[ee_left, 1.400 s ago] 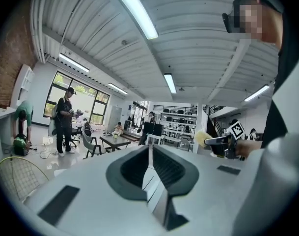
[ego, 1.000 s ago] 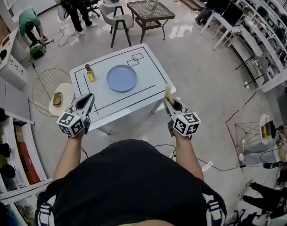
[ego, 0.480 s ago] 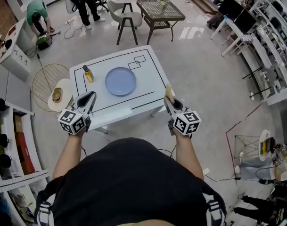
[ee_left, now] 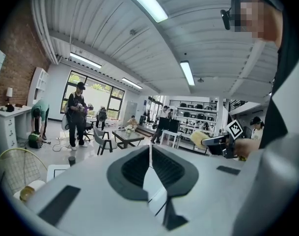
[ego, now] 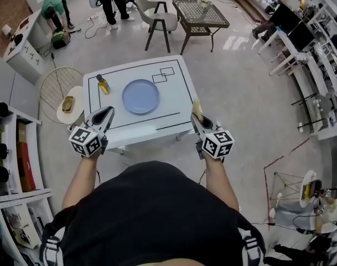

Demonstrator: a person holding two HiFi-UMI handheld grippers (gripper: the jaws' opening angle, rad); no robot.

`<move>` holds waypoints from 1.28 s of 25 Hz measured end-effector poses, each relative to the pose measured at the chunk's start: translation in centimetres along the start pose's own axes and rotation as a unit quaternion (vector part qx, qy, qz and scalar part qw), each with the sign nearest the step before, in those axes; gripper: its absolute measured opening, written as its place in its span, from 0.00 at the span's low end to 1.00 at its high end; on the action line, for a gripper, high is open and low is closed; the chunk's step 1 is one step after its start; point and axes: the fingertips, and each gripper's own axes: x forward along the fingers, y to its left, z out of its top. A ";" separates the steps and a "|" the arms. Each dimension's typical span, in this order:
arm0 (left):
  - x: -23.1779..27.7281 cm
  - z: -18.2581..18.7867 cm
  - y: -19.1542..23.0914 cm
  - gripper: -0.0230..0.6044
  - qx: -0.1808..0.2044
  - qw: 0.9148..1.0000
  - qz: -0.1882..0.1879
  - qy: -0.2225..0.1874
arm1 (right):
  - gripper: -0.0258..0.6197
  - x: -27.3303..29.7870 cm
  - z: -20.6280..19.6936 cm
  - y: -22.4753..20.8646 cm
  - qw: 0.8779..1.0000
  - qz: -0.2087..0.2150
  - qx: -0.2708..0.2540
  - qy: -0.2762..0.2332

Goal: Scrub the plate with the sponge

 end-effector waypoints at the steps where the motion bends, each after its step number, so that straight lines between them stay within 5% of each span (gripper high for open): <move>1: 0.3 -0.1 -0.2 0.07 -0.002 1.000 0.003 0.000 | 0.11 0.1 0.0 -0.3 1.000 0.005 -0.001 0.002; 15: 2.5 -1.5 -3.1 0.07 -0.005 1.000 0.024 0.010 | 0.11 1.3 -2.3 -3.6 0.998 0.051 0.013 0.024; 32: 5.4 -2.3 1.2 0.07 -0.038 0.999 0.028 0.008 | 0.11 5.7 -1.3 -4.9 0.997 0.054 0.002 0.048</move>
